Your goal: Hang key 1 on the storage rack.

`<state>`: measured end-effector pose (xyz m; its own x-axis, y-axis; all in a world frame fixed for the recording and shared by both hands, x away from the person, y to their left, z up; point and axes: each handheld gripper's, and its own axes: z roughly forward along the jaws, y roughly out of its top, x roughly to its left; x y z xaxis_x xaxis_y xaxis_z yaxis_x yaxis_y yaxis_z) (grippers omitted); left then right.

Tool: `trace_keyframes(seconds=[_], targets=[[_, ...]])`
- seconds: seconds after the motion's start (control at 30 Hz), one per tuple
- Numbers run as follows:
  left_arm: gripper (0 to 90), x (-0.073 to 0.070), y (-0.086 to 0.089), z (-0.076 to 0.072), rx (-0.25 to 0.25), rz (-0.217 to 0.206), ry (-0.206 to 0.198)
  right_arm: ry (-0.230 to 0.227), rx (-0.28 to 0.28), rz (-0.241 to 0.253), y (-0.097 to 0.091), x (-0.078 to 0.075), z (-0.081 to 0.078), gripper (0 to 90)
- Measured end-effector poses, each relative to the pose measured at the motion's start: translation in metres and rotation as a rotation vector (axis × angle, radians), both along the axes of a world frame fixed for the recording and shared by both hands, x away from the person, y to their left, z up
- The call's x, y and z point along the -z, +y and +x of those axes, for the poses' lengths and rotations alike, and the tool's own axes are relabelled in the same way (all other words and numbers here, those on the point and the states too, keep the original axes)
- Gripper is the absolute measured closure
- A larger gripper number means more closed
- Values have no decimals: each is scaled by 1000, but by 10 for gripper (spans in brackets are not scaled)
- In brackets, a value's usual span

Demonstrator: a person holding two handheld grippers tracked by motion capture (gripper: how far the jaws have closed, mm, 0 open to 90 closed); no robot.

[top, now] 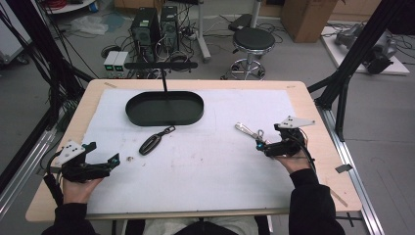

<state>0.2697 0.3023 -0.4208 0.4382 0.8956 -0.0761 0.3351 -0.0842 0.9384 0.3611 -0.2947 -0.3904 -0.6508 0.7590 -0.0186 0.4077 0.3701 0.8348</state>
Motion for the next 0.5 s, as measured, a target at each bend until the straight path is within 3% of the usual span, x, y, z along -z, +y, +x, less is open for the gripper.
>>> trace_keyframes(seconds=[0.17,0.5], targets=[[17,0,0,0,-7,4,-7,37,-15,-38,5,-4,16,8],[17,0,0,0,-6,1,-9,58,-34,-57,15,-13,35,8]])
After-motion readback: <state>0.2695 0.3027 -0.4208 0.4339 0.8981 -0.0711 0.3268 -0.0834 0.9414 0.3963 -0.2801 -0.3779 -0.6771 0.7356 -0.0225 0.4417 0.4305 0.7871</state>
